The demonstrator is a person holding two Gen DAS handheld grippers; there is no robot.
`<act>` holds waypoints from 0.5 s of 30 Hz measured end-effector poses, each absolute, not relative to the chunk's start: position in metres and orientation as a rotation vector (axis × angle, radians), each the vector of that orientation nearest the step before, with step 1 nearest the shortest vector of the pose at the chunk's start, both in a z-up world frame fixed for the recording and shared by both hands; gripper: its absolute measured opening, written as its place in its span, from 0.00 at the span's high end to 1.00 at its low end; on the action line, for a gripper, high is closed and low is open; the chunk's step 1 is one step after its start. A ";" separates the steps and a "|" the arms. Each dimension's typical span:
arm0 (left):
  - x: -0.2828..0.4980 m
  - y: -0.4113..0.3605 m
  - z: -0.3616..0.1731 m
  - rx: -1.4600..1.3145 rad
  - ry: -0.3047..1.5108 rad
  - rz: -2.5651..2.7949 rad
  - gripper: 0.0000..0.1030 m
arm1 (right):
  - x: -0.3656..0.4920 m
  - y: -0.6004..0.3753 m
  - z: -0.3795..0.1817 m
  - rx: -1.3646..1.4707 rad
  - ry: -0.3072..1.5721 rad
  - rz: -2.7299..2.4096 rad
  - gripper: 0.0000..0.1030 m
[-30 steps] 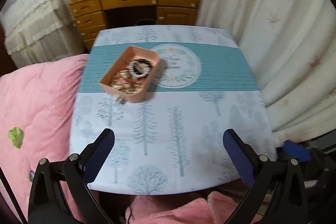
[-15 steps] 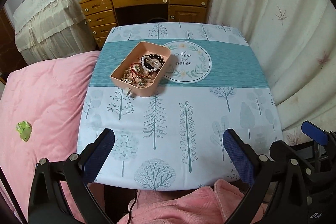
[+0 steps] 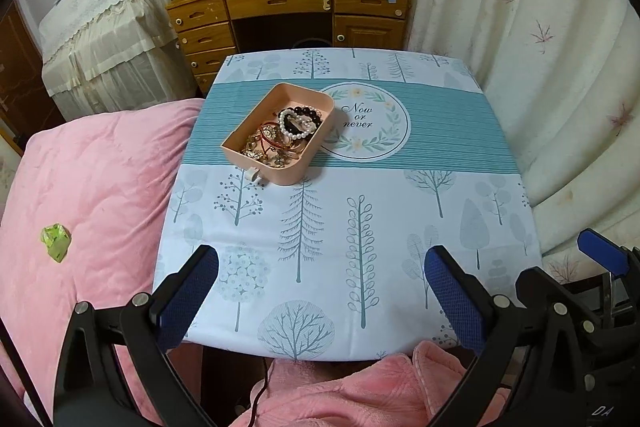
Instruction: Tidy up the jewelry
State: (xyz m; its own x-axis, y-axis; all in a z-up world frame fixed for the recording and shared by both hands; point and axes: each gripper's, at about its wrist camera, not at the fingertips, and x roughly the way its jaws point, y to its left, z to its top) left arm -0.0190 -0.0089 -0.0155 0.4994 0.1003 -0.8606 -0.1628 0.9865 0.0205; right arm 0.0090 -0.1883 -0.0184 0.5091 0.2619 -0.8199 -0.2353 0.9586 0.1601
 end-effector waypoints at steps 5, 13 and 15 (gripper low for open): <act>-0.024 -0.010 -0.014 -0.074 1.030 0.171 0.01 | 0.006 -0.188 -0.017 0.020 0.985 0.312 0.00; -0.031 -0.014 -0.012 -0.068 1.026 0.182 0.01 | 0.003 -0.190 -0.017 0.020 0.984 0.318 0.00; -0.032 -0.015 -0.013 -0.067 1.027 0.183 0.01 | 0.003 -0.189 -0.018 0.019 0.985 0.318 0.00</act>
State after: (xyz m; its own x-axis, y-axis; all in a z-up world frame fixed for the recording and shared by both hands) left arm -0.0319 -0.0151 -0.0126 0.5039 0.1202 -0.8553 -0.1826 0.9827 0.0305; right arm 0.0032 -0.1894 -0.0175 0.5104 0.2726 -0.8156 -0.2555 0.9537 0.1588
